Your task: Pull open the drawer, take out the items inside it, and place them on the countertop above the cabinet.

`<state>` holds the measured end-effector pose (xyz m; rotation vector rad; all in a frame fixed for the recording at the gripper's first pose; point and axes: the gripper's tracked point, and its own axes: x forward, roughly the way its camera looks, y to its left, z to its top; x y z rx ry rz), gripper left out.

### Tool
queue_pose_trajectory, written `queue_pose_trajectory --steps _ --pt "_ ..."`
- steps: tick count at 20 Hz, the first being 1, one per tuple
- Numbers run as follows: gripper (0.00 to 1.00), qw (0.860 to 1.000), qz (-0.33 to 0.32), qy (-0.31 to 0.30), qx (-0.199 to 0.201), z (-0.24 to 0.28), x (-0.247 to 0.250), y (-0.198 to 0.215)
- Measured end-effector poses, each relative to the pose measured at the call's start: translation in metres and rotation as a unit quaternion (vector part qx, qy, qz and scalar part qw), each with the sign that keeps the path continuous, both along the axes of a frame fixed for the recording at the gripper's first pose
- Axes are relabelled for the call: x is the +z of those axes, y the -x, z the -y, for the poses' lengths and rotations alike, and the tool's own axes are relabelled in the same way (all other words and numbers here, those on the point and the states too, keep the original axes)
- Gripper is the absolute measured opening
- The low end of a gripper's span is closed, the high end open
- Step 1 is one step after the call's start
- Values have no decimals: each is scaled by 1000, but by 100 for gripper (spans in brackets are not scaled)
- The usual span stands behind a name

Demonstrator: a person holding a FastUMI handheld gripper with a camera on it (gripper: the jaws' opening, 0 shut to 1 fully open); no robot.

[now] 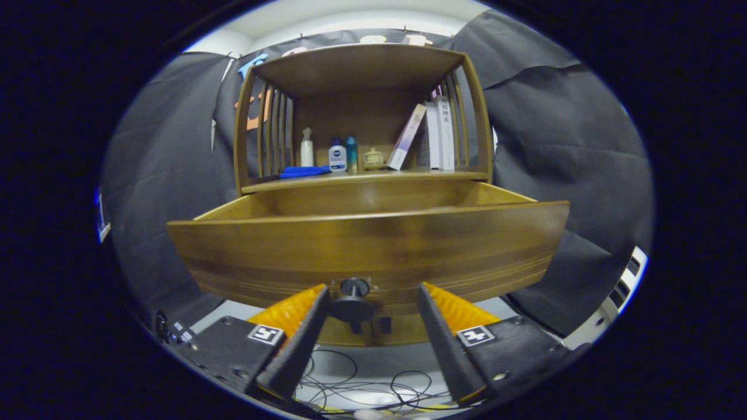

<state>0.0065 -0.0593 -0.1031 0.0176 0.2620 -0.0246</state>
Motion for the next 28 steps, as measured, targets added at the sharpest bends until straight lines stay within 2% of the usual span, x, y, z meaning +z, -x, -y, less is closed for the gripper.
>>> queue_pose_trajectory --steps 2,8,11,14,18,21,24,28 --pt "99 1000 16 0 -8 9 24 4" --pt "100 999 31 40 -9 24 92 -11" --pt "100 997 28 76 9 21 124 -37" --pt "100 994 7 93 50 -4 147 -72" --pt "100 989 -50 91 107 -50 155 -125" --pt "100 979 -138 75 133 -68 136 -165" --pt "100 965 -217 68 130 -65 109 -197" --pt "96 943 -314 54 102 -50 61 -211"
